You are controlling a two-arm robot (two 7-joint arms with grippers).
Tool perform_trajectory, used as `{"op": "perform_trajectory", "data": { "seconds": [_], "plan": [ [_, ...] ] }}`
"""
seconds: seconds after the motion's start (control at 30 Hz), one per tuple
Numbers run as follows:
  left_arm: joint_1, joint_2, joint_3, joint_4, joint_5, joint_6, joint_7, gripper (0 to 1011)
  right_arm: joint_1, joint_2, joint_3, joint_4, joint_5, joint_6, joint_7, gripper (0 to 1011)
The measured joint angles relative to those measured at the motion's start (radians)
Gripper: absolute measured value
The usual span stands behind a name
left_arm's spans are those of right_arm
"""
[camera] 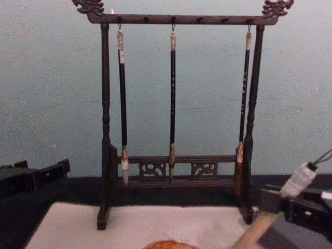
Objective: Pick up the brush from the inkstone, write on the paper, then place the brush back to its original position.
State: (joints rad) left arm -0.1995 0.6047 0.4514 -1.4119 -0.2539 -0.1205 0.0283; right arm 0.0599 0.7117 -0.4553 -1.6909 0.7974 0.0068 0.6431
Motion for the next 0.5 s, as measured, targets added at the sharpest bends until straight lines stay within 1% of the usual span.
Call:
{"op": "perform_trajectory", "data": {
  "seconds": [0.23,0.5],
  "plan": [
    [0.0,0.0,0.0,0.0,0.0,0.0,0.0,1002,-0.023,0.017,0.033,-0.007,0.013,-0.007,-0.01,164],
    [0.0,0.0,0.0,0.0,0.0,0.0,0.0,1002,-0.039,0.026,0.06,-0.023,0.027,-0.016,-0.009,164]
  ]
}}
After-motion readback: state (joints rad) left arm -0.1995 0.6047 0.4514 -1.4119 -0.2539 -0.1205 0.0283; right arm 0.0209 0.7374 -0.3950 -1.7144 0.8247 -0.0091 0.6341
